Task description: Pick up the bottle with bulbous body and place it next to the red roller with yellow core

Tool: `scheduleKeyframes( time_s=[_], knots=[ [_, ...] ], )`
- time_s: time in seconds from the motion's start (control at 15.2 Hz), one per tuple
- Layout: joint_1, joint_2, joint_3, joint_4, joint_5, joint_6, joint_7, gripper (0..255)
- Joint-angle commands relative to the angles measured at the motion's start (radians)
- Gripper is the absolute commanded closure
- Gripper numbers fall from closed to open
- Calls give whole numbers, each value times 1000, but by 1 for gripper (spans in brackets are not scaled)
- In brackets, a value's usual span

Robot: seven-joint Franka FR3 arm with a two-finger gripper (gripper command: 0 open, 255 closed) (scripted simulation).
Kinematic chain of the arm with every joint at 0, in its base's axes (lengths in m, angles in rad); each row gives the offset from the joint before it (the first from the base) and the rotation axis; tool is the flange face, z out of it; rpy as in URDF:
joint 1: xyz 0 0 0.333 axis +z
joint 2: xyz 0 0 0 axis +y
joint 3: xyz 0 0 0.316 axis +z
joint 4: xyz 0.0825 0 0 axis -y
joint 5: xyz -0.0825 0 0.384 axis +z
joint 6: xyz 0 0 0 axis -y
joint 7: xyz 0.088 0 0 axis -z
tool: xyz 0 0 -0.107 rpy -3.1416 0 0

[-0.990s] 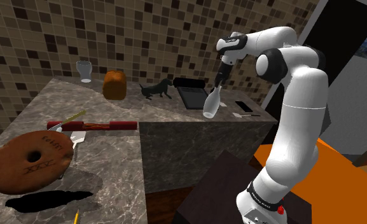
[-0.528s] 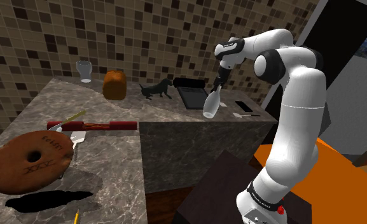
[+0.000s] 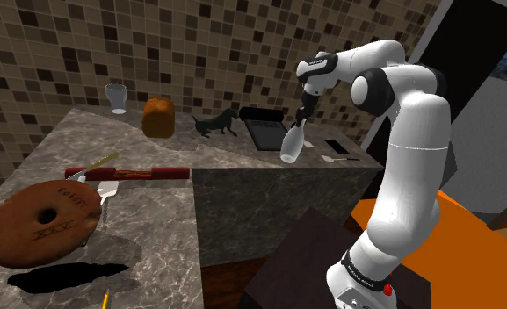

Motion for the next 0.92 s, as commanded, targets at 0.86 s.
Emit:
scheduleKeyframes(
  time_s=[0.86],
  knots=[
    [-3, -17, -7, 71, -13, -85, 10, 255]
  ],
)
